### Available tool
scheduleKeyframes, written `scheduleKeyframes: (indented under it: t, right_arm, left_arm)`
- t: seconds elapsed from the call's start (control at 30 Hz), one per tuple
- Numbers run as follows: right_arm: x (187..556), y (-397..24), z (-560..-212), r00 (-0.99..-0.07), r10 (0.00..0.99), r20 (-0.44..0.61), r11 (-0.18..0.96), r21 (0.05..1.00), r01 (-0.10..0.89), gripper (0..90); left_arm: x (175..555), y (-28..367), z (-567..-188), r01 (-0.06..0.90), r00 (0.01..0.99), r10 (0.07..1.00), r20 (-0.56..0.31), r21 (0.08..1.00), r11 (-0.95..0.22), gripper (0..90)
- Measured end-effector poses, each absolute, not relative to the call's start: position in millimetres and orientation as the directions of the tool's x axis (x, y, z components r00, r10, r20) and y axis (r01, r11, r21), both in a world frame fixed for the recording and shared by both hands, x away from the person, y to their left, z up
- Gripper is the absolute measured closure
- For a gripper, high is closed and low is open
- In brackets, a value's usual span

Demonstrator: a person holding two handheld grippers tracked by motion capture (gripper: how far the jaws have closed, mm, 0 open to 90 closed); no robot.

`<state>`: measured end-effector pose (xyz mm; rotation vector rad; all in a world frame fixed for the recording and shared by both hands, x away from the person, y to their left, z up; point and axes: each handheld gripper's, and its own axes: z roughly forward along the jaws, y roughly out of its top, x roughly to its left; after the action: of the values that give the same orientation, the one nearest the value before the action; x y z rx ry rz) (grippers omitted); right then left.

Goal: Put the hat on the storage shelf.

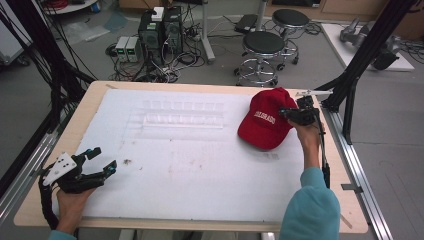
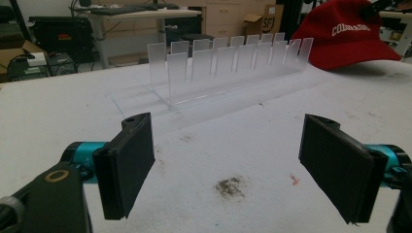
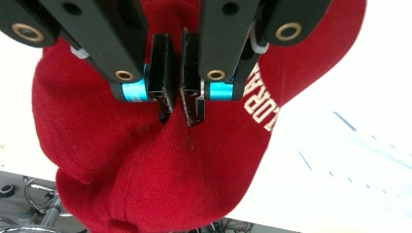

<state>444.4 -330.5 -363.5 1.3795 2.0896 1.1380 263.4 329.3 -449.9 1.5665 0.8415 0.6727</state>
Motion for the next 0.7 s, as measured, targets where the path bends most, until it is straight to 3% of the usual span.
scheduleKeyframes:
  t: [0.7]
  right_arm:
    - [391, -294, -324, -0.533, 0.834, 0.141, 0.157, 0.866, 0.475, 86.9]
  left_arm:
    - [264, 330, -450, 0.156, 0.569, 0.821, -0.043, 0.986, -0.056, 18.0]
